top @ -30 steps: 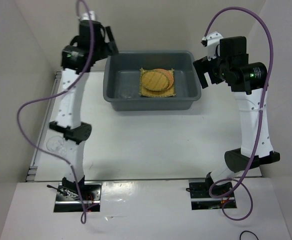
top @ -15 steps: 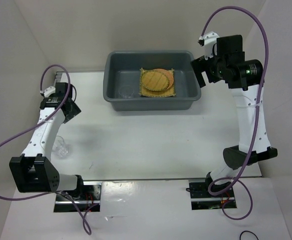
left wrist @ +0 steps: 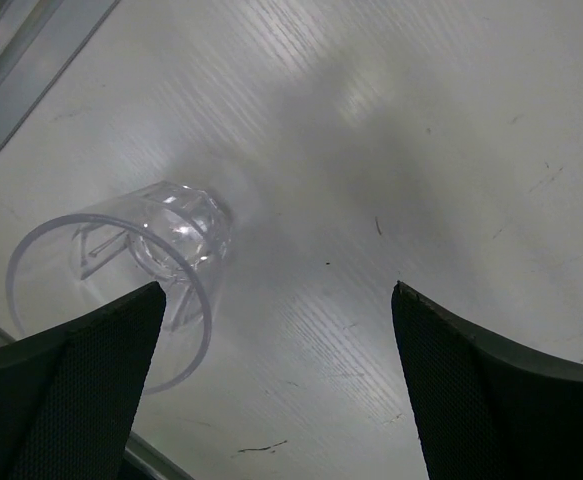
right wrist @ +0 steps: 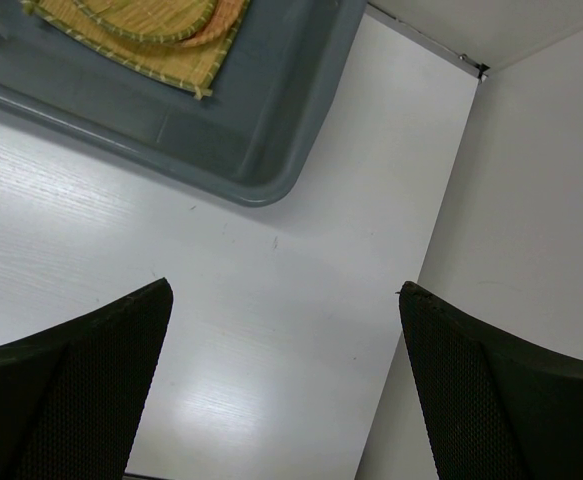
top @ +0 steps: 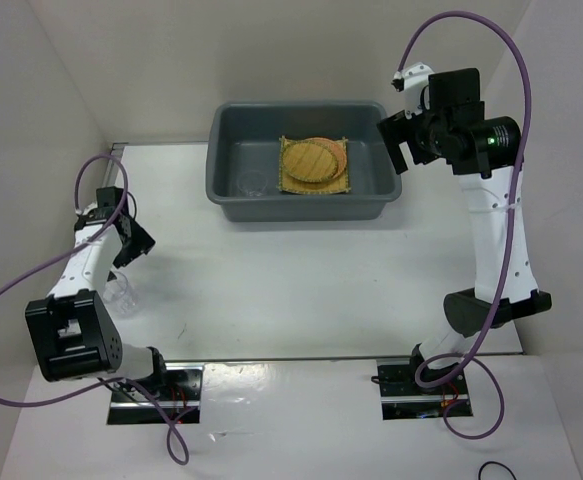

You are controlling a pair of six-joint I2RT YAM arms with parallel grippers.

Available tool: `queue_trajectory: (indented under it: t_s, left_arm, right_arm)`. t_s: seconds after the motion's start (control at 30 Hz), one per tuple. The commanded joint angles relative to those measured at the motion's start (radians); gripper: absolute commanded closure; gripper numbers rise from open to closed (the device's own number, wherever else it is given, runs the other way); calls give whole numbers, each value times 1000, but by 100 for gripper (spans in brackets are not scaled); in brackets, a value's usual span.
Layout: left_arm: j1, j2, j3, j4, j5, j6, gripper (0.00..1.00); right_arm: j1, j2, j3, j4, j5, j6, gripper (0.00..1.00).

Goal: Place the mixed dishes into the plastic bin

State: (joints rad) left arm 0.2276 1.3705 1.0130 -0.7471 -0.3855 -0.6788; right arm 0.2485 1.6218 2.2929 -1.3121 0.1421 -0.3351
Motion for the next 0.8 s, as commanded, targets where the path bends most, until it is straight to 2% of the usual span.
queue_trajectory:
  t_s: [0.0,0.3,0.43,0.5,0.53,0.6,0.73,0.77]
  left_arm:
    - [27,21,-7,48,65,31,0]
    - [56,71,-36,91,143,64,3]
    - [65,101,-45,111,166,84,15]
    - [65,101,-45,111,175,84,39]
    - [65,101,-45,111,175,84,56]
    - [65,101,-34,101,166,84,100]
    - [65,55,60,71,224,84,100]
    - [65,35,129,71,249,72,100]
  right_arm:
    - [9,-13,14,11,-1,-5,2]
    - [9,16,34,11,-1,-5,2]
    - [9,26,43,11,-1,-5,2]
    - [9,26,43,11,-1,-5,2]
    - [9,26,43,11,-1,-5,2]
    - [9,26,43,11,-1,-5,2]
    - [9,26,43,11,-1,-5,2]
    - [9,26,43,11,-12,-5,2]
